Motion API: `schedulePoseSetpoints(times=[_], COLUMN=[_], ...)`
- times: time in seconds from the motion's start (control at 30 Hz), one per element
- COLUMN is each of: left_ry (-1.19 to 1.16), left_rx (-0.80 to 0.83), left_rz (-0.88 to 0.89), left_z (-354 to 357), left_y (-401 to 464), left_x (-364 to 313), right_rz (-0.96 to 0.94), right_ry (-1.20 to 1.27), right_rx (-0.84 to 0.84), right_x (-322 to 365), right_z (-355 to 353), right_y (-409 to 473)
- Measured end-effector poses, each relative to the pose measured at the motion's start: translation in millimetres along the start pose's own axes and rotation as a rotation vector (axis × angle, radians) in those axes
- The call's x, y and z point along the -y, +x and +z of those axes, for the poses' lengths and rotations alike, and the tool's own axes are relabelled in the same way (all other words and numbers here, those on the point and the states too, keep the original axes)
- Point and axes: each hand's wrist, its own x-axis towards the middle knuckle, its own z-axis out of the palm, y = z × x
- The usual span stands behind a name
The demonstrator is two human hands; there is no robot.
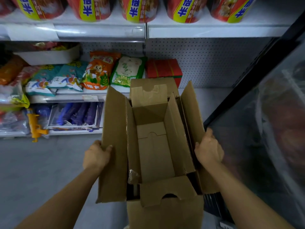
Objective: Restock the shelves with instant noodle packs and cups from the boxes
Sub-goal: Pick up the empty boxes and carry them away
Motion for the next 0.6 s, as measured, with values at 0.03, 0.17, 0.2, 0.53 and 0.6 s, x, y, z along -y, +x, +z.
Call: schedulePoseSetpoints(times=[0.03, 0.17, 0.2, 0.53, 0.6], left_ry=[0.045, 0.182, 0.19, 0.137, 0.142], left_rx=[0.044, 0.014, -0.007, -0.198, -0.211], left_rz=[0.027, 0.106, 0.117, 0.025, -0.015], left_z=[1, 7, 8, -43, -62], left_y=[-2, -9, -12, -56, -66], left_x=[-4, -17, -20, -6, 3], right_rz=[0.005, -0.058, -0.08, -0.244, -0.267], right_ry=[-0.026, -0.105, -0.096, -0.101, -0.11], right_rx=[0.035, 0.084, 0.077, 0.068, 0.085], right_x=[0, 0, 1, 32, 49], right_z=[-1, -3, -3, -45, -57], right_y=[3, 7, 7, -26, -39])
